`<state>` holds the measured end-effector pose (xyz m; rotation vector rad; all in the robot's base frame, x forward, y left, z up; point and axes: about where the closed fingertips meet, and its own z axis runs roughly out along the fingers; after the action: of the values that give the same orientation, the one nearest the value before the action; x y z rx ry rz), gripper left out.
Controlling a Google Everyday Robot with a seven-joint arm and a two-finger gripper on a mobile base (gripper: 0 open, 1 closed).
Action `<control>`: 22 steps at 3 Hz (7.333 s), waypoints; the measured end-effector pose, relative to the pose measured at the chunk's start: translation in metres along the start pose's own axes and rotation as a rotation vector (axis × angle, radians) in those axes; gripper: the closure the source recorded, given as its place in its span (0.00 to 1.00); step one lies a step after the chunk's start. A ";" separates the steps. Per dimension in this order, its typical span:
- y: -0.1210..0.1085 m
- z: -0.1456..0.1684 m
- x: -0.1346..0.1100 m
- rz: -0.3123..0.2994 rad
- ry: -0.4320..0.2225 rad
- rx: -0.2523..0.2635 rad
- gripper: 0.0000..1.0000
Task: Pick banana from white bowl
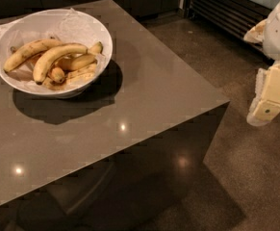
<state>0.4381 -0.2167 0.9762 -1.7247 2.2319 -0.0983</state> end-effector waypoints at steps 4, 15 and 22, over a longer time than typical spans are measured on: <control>-0.018 -0.002 -0.059 -0.136 0.020 0.016 0.00; -0.095 0.040 -0.268 -0.506 -0.218 -0.029 0.00; -0.095 0.134 -0.390 -0.747 -0.107 -0.132 0.34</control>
Offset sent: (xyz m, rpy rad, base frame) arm 0.0122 0.0234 0.0175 -0.0205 -0.0431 0.0283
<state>0.6519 0.1477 0.9530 -2.4778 1.4426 -0.0234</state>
